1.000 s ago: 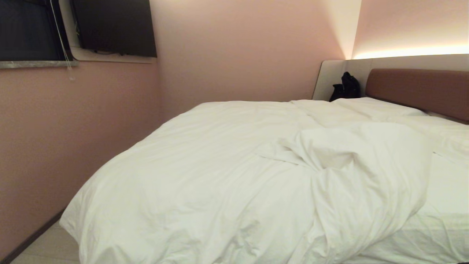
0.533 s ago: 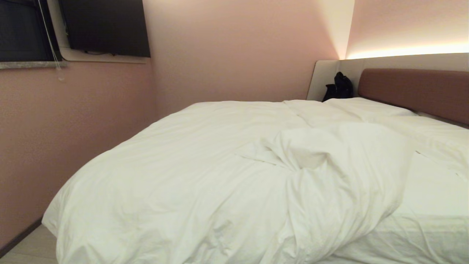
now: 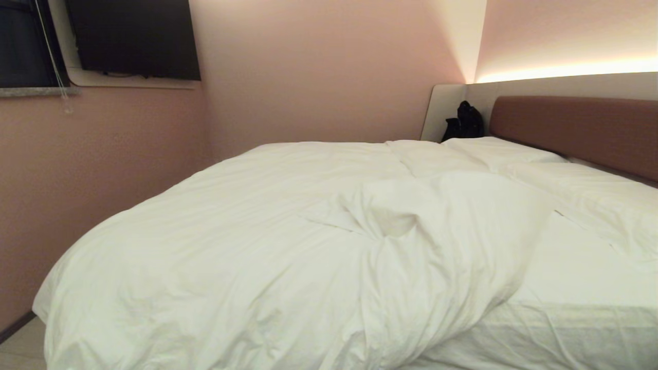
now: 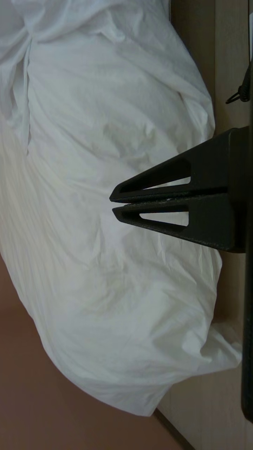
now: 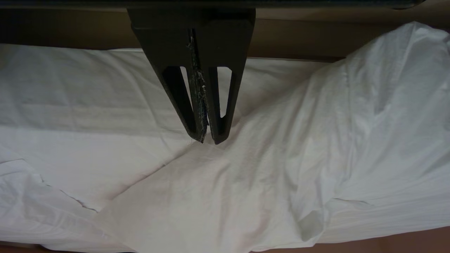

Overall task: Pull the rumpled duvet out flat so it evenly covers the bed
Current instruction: Hold the folded corner of the quilt

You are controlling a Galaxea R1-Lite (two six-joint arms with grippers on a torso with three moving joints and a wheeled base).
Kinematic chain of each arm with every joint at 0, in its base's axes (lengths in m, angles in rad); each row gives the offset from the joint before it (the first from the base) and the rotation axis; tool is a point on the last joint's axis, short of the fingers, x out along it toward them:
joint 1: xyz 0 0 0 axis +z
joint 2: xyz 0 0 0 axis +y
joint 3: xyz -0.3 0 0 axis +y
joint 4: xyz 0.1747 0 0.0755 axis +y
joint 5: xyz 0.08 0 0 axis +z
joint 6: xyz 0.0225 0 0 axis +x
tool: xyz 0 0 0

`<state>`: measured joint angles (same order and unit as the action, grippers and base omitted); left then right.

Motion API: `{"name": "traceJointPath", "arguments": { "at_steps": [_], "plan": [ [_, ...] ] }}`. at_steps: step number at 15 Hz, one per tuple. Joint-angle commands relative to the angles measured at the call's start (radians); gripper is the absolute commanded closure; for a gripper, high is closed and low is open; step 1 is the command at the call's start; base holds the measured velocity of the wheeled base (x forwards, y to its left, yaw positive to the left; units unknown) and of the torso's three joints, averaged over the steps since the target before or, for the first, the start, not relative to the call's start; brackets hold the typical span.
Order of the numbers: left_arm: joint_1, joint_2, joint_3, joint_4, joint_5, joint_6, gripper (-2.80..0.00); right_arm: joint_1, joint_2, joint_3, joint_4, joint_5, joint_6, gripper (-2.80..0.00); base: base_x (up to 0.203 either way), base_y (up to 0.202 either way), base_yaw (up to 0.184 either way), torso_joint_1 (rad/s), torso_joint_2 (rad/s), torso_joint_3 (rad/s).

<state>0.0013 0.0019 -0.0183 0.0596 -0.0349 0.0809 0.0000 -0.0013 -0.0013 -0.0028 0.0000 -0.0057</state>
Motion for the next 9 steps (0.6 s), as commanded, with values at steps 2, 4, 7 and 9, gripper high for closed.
{"name": "traceJointPath", "arguments": {
  "at_steps": [2,4,7,9],
  "plan": [
    [0.0,0.0,0.0,0.0,0.0,0.0,0.0,0.0,0.001,0.0,0.0,0.002,0.0,0.0,0.0,-0.192,0.0,0.003,0.0,0.0],
    [0.0,0.0,0.0,0.0,0.0,0.001,0.0,0.0,0.001,0.0,0.0,0.002,0.0,0.0,0.0,-0.195,0.0,0.0,0.0,0.002],
    [0.0,0.0,0.0,0.0,0.001,0.0,0.0,0.0,0.001,0.0,0.0,0.002,0.0,0.0,0.0,-0.194,0.001,-0.001,0.01,0.005],
    [0.0,0.0,0.0,0.0,0.001,0.0,0.0,0.0,0.001,0.0,0.0,0.0,0.0,0.0,0.0,-0.19,0.001,-0.004,0.0,-0.001]
  ]
}}
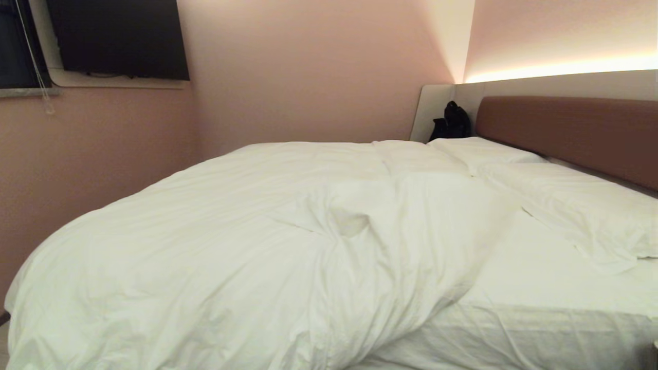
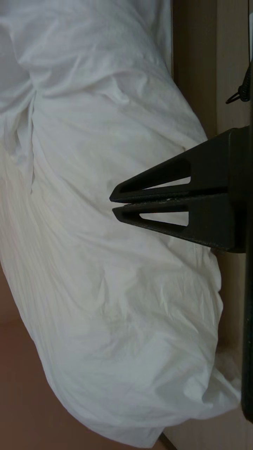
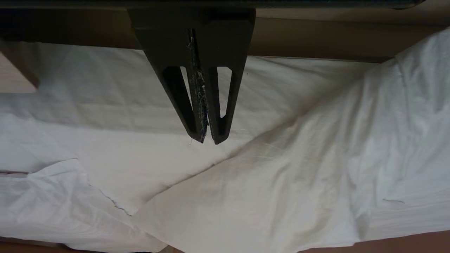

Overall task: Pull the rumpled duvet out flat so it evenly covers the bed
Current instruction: Hold the folded corner of the quilt

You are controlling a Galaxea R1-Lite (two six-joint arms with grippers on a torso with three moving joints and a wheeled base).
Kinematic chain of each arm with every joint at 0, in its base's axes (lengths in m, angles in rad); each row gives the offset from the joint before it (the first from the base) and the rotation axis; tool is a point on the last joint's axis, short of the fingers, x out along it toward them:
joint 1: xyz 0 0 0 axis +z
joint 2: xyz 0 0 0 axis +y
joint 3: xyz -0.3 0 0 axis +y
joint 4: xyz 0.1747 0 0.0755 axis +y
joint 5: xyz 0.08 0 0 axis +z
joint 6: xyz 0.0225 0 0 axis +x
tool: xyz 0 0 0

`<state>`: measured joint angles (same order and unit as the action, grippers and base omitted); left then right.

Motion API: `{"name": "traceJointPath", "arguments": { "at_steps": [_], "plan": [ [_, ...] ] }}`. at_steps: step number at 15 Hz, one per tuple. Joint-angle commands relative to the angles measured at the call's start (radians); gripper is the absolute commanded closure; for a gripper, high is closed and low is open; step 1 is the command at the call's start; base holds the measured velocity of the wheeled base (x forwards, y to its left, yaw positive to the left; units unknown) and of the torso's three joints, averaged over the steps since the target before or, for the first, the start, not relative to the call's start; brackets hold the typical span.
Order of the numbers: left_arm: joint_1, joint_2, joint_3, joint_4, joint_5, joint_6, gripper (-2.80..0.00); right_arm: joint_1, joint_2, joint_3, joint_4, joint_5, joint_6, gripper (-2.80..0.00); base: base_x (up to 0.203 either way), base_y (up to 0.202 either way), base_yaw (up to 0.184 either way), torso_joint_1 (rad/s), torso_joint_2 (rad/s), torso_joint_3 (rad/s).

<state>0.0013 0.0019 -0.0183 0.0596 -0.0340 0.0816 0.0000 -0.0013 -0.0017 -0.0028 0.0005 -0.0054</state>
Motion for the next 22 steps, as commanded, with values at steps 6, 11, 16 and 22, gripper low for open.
{"name": "traceJointPath", "arguments": {
  "at_steps": [6,11,16,22],
  "plan": [
    [0.0,0.0,0.0,0.0,-0.001,0.001,0.0,0.0,0.001,0.0,0.0,0.0,-0.001,0.0,0.0,-0.192,0.0,0.003,0.0,0.003],
    [0.0,0.0,0.0,0.0,-0.001,0.001,0.0,0.0,0.001,0.0,0.0,0.0,-0.001,0.0,0.0,-0.086,-0.001,0.001,0.0,0.0],
    [0.0,0.0,-0.002,0.0,-0.003,0.004,0.0,0.0,0.001,0.0,0.0,0.0,-0.001,0.0,0.018,0.0,0.0,0.0,0.0,0.0],
    [0.0,0.0,0.0,0.0,-0.003,-0.002,0.0,0.0,0.001,0.0,0.0,0.001,-0.001,0.0,0.127,0.0,0.001,0.005,0.0,0.0]
  ]
}}
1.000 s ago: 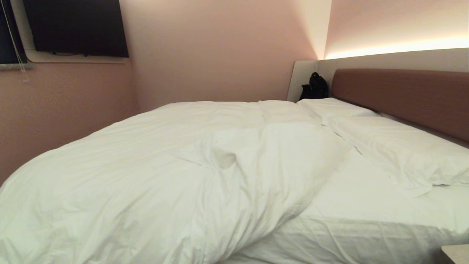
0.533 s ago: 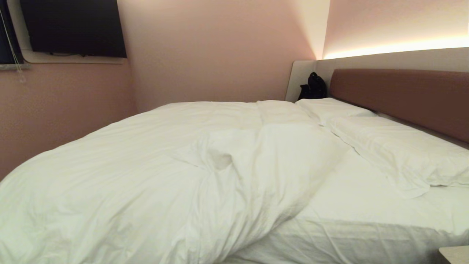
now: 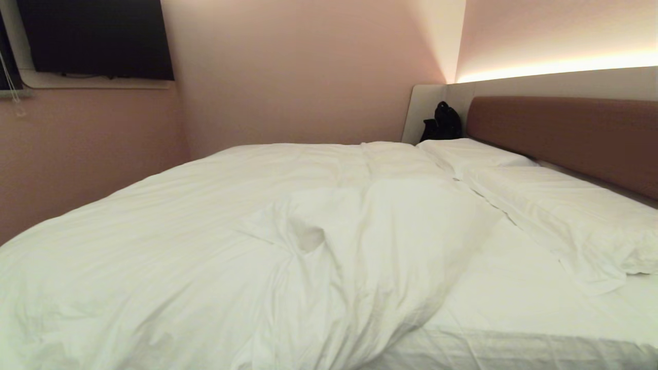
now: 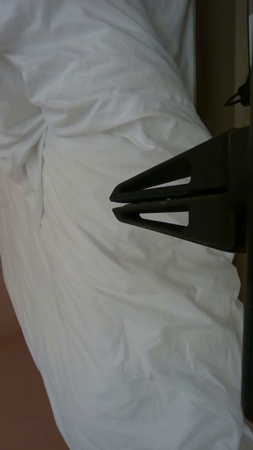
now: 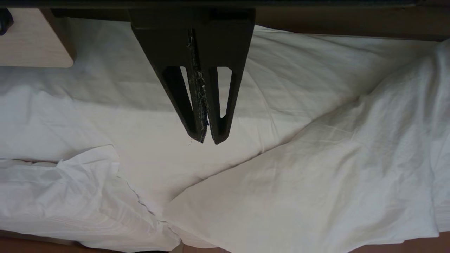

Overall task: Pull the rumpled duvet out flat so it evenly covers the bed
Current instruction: Hold the folded corner of the quilt

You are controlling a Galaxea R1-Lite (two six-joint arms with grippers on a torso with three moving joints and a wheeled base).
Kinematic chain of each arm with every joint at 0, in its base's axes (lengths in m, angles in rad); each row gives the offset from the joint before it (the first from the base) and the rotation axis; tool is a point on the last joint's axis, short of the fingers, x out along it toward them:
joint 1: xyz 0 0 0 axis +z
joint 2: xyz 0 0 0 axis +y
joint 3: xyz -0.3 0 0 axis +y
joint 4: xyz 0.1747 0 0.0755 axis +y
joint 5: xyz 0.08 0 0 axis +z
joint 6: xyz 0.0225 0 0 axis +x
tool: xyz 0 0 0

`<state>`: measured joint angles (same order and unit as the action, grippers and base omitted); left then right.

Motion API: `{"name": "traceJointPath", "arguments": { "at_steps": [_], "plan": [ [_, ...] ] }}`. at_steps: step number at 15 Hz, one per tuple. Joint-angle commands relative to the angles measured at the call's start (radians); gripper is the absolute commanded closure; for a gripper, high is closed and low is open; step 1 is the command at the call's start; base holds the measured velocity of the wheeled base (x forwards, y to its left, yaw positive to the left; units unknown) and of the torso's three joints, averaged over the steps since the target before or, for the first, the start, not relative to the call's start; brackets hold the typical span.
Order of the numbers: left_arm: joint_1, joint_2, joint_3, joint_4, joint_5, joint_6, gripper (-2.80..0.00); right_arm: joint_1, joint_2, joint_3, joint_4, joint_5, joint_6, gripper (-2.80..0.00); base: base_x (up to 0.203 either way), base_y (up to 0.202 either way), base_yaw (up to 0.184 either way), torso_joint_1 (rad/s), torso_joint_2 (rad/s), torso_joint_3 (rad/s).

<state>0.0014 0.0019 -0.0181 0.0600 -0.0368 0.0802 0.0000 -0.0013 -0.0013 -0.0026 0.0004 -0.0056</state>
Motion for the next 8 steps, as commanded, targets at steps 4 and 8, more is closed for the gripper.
{"name": "traceJointPath", "arguments": {
  "at_steps": [4,8],
  "plan": [
    [0.0,0.0,0.0,0.0,0.0,0.0,0.0,0.0,0.001,0.0,0.0,0.0,-0.001,0.0,0.0,0.0,0.0,0.0,0.0,0.0],
    [0.0,0.0,0.0,0.0,0.0,0.0,0.0,0.0,0.001,0.001,0.0,0.001,-0.01,0.0,0.0,0.0,0.0,0.0,0.0,0.0]
  ]
}}
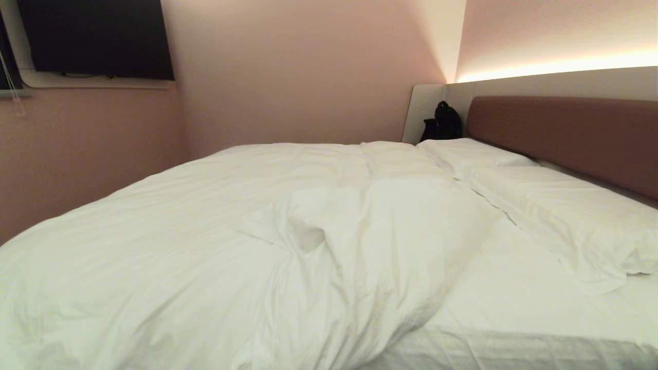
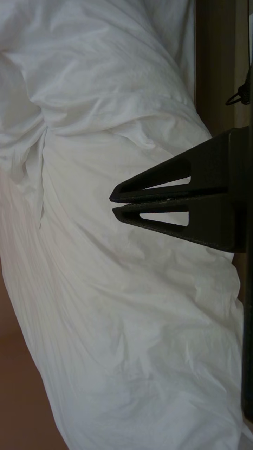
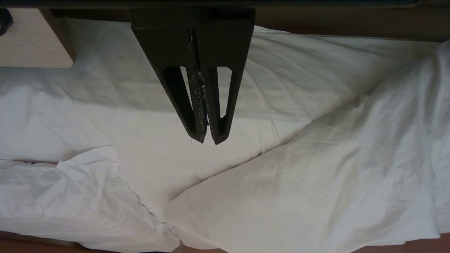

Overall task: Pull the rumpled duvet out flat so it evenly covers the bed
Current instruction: Hold the folded corner of the quilt

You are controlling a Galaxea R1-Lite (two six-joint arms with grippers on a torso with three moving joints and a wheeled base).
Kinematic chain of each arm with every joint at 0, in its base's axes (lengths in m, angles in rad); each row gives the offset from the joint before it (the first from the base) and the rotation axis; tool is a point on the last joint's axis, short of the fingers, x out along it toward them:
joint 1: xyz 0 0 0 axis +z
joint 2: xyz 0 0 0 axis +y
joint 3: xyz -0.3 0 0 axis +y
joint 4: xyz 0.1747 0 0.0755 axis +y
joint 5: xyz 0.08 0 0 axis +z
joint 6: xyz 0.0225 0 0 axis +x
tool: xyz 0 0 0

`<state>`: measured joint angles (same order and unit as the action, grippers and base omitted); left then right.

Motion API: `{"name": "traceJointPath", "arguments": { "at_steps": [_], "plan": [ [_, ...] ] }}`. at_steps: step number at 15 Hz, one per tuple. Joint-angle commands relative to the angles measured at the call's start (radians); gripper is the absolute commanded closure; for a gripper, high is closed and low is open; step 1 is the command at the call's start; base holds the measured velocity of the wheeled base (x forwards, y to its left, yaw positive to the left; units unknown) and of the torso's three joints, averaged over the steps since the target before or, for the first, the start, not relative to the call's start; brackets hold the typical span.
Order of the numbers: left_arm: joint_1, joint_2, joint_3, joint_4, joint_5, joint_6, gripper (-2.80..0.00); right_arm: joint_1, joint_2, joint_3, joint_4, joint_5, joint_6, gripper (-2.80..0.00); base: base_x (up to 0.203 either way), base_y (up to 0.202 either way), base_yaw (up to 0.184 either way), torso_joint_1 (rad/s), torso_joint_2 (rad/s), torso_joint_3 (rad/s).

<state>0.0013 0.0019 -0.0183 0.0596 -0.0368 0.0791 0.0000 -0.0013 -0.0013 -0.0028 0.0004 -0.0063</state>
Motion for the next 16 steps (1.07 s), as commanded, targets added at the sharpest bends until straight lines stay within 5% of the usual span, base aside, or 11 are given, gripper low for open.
{"name": "traceJointPath", "arguments": {
  "at_steps": [1,9,16],
  "plan": [
    [0.0,0.0,0.0,0.0,0.0,0.001,0.0,0.0,0.001,0.001,0.001,0.0,0.0,0.0,0.0,0.0,0.0,0.0,0.0,0.0],
    [0.0,-0.002,0.0,0.0,0.0,0.001,0.0,0.0,0.001,-0.014,0.011,-0.008,-0.038,0.0,0.0,0.0,0.0,0.0,0.0,0.0],
    [0.0,0.0,0.0,0.0,0.0,0.001,0.0,0.011,0.242,-0.479,0.163,0.096,0.013,0.0,0.0,0.0,0.0,0.0,0.0,0.0]
  ]
}}
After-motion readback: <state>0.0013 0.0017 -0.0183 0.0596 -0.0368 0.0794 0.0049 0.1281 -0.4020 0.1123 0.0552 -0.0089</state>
